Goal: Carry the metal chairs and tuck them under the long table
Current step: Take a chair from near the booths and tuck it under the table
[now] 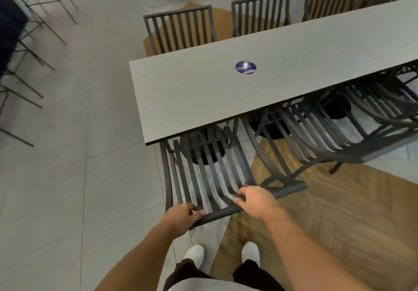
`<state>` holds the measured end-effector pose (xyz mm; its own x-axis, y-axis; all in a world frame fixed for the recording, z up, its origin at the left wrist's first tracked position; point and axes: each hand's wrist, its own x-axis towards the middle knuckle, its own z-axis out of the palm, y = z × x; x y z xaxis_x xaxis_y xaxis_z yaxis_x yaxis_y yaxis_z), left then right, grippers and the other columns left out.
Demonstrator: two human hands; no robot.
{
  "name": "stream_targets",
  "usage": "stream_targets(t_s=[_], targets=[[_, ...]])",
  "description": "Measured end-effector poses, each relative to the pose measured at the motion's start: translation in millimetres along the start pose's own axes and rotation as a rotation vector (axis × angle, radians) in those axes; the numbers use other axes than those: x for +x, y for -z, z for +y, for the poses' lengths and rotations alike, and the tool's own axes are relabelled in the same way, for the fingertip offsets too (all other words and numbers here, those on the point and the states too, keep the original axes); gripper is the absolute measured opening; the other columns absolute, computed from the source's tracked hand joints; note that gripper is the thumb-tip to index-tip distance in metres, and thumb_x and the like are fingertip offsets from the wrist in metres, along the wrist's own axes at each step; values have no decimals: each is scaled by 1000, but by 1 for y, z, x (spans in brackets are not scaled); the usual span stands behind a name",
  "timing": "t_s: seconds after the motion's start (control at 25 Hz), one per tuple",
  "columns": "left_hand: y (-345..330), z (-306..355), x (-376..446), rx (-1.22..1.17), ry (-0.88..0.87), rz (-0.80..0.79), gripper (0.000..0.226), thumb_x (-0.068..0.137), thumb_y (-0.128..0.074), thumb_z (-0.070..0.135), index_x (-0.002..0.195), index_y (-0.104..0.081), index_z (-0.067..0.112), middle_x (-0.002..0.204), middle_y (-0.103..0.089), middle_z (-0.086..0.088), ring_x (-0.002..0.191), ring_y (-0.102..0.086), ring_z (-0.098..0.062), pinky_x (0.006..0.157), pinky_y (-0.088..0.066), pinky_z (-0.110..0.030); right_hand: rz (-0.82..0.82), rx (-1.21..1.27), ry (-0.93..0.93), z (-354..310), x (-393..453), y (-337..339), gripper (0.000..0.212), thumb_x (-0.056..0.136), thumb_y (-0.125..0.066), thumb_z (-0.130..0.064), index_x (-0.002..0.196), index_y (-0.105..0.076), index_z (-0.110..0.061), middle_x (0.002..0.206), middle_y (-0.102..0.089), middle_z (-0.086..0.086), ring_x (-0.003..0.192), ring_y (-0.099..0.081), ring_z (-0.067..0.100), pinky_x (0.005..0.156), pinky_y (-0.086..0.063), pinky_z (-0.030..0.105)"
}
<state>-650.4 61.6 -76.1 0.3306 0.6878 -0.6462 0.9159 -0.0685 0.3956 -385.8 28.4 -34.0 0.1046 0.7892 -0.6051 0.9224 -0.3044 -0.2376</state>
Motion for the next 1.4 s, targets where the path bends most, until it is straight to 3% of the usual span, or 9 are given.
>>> stream_targets(t_s=[0.08,0.2,0.24,0.32,0.4,0.52,0.68,1.12,1.4], targets=[[-16,2,-7,-29,30,-11,74,79,-45,90,120,-63,31,96,-66,10,84,-63,-7,72,-50,-26,-77,-53,57,19,6,-7,66,95,-51,-70,140,-59,-23,141,-60,2,132,-52,24,106,-47,41],[-38,9,-10,84,55,61,96,71,-37,100,139,-54,35,121,-65,8,109,-62,-13,92,-52,-33,-127,-236,188,44,18,-12,98,74,-39,-96,140,-56,-26,137,-60,-2,130,-51,23,105,-46,40],[-43,11,-11,133,72,96,96,73,-36,99,144,-51,36,129,-63,7,116,-60,-16,97,-51,-36,-140,-279,220,50,22,-14,99,72,-41,-97,140,-55,-27,135,-60,-2,128,-52,23,104,-46,40],[-50,16,-8,190,111,159,79,83,-43,88,144,-51,39,133,-61,9,119,-58,-16,98,-50,-35,-141,-349,246,57,30,-13,78,83,-54,-82,139,-56,-27,132,-60,-3,125,-54,24,102,-48,41],[-53,20,-4,215,156,192,51,92,-52,72,134,-56,44,118,-66,13,106,-62,-13,87,-53,-31,-124,-397,233,60,38,-11,51,95,-61,-55,136,-58,-24,132,-61,-1,122,-58,25,99,-51,42],[-52,22,2,306,178,186,33,101,-52,48,134,-55,45,110,-69,10,97,-66,-16,79,-52,-30,-158,-441,158,55,45,-6,34,98,-60,-33,129,-63,-19,125,-65,4,115,-63,27,95,-52,41],[-53,28,4,371,133,179,37,104,-50,44,141,-50,44,125,-66,7,105,-66,-19,87,-53,-32,-158,-527,182,54,44,-6,29,100,-58,-28,125,-65,-16,120,-66,7,110,-64,28,94,-53,40],[-81,88,2,322,175,186,38,106,-49,37,144,-48,43,132,-63,5,112,-65,-20,92,-52,-34,-190,-541,236,112,41,8,30,99,-59,-32,122,-68,-16,113,-69,6,105,-67,27,90,-54,39],[-75,103,18,355,193,142,42,108,-47,36,149,-41,41,128,-64,3,110,-65,-18,93,-54,-33,-148,-513,342,131,55,20,40,102,-55,-31,143,-57,-26,120,-69,5,109,-66,27,94,-54,41]])
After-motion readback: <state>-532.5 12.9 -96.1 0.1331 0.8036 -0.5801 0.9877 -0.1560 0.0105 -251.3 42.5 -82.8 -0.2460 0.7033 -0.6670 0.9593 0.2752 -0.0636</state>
